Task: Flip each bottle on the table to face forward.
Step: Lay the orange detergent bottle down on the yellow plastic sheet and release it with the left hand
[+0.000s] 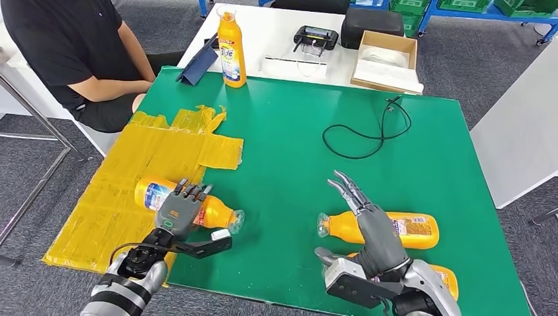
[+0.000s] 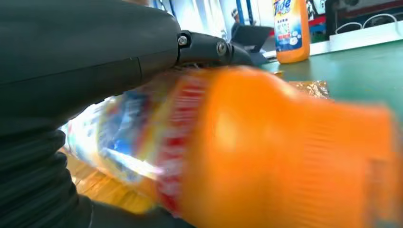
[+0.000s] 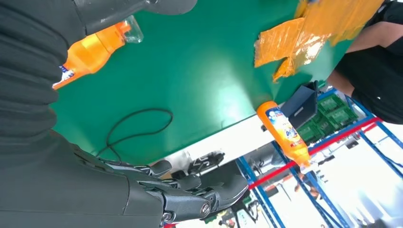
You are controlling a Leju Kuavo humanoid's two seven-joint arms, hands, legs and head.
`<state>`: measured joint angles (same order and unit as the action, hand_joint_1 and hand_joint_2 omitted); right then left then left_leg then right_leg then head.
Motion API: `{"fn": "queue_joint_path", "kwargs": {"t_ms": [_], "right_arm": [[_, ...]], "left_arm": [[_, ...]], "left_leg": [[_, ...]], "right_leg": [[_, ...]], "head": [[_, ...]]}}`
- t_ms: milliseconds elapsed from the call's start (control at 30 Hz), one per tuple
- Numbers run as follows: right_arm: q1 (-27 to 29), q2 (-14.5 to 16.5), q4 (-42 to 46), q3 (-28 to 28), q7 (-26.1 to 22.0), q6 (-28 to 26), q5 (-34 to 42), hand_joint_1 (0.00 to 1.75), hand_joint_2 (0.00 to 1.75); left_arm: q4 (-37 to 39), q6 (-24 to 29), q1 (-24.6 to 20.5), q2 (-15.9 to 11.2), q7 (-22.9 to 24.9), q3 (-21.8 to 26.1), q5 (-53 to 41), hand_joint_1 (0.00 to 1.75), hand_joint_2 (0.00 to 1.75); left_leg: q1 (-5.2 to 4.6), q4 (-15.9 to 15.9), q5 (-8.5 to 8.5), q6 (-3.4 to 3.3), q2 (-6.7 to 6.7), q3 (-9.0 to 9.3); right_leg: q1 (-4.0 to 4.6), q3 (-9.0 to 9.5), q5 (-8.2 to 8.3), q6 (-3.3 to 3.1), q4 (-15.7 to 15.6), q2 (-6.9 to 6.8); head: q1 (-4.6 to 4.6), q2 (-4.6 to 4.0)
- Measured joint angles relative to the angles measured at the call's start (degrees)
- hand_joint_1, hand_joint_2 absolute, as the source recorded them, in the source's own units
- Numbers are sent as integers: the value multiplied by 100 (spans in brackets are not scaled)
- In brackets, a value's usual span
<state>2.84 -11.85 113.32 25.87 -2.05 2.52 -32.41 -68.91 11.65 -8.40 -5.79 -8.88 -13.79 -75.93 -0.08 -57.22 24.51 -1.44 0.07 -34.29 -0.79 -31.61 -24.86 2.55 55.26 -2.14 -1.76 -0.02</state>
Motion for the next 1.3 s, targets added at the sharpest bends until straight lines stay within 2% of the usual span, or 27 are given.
{"fn": "queue_joint_path", "kwargs": {"t_ms": [133, 300, 400, 567, 667, 767, 833, 900, 1000, 1167, 1300], "right_arm": [[479, -196, 195, -82, -136, -97, -202, 0, 175], [1292, -757, 421, -77, -179, -641, -373, 0, 175], [1602, -1074, 540, -39, -129, -897, -391, 0, 175], [1827, -1380, 668, 44, 60, -1067, -360, 0, 175], [1988, -1604, 738, 177, 353, -1420, -467, 0, 175], [2110, -1813, 777, 368, 766, -1824, -731, 0, 175], [2138, -1898, 779, 475, 928, -1945, -835, 0, 175], [2131, -1938, 770, 541, 1031, -1929, -842, 0, 175], [2023, -1889, 617, 454, 1148, -1560, -770, 0, 175], [1758, -1453, 94, -227, 841, -762, -1031, 0, 175], [1591, -1145, -265, -729, 720, -452, -1079, 0, 175]], "left_arm": [[-497, -147, 334, -49, -435, 183, 894, 0, 0], [-1222, -383, 746, -40, -958, 510, 2066, 0, 0], [-1538, -492, 886, -15, -1081, 671, 2421, 0, 0], [-1828, -637, 1030, 65, -1219, 870, 2875, 0, 0], [-2030, -1106, 1179, 218, -1384, 1108, 3990, 0, 0], [-2318, -1834, 1386, 487, -1501, 1466, 5464, 0, 0], [-2506, -2134, 1503, 653, -1524, 1670, 5983, 0, 0], [-2661, -2338, 1602, 783, -1466, 1796, 6257, 0, 0], [-2889, -2847, 1753, 931, -1220, 1874, 7019, 0, 0], [-3253, -3066, 1959, 1065, -1058, 1738, 7603, 0, 0], [-3406, -3081, 2070, 1073, -1027, 1571, 7661, 0, 0]], "left_leg": [[-1, 0, 1, 0, -2, -14], [-14, -1, 6, -4, -3, -40], [-18, -1, 9, -5, -2, -40], [-17, 0, 9, -4, 0, -34], [-17, 0, 9, -4, 0, -34], [-18, 0, 10, -5, 2, -36], [-19, 0, 12, -6, 2, -36], [-20, 0, 14, -7, 1, -37], [-20, 0, 15, -7, 2, -35], [-19, 0, 13, -9, 2, -29], [-19, 0, 12, -9, 2, -29]], "right_leg": [[-1, -14, -2, 0, 0, -1], [-11, -38, -2, 1, -2, 0], [-15, -41, -3, 2, -2, 1], [-15, -39, -3, 2, -2, 1], [-15, -38, -3, 2, -2, 2], [-16, -39, -3, 2, -2, 3], [-17, -40, -4, 3, -3, 3], [-18, -39, -4, 4, -3, 2], [-17, -39, -4, 5, -3, 3], [-17, -34, -3, 5, -3, 2], [-17, -33, -3, 6, -3, 2]], "head": [[1, 0], [1, 0], [1, 0], [0, 1], [1, 0], [0, 0], [0, 0], [0, 0], [1, 0], [-1, 0], [-1, 0]]}}
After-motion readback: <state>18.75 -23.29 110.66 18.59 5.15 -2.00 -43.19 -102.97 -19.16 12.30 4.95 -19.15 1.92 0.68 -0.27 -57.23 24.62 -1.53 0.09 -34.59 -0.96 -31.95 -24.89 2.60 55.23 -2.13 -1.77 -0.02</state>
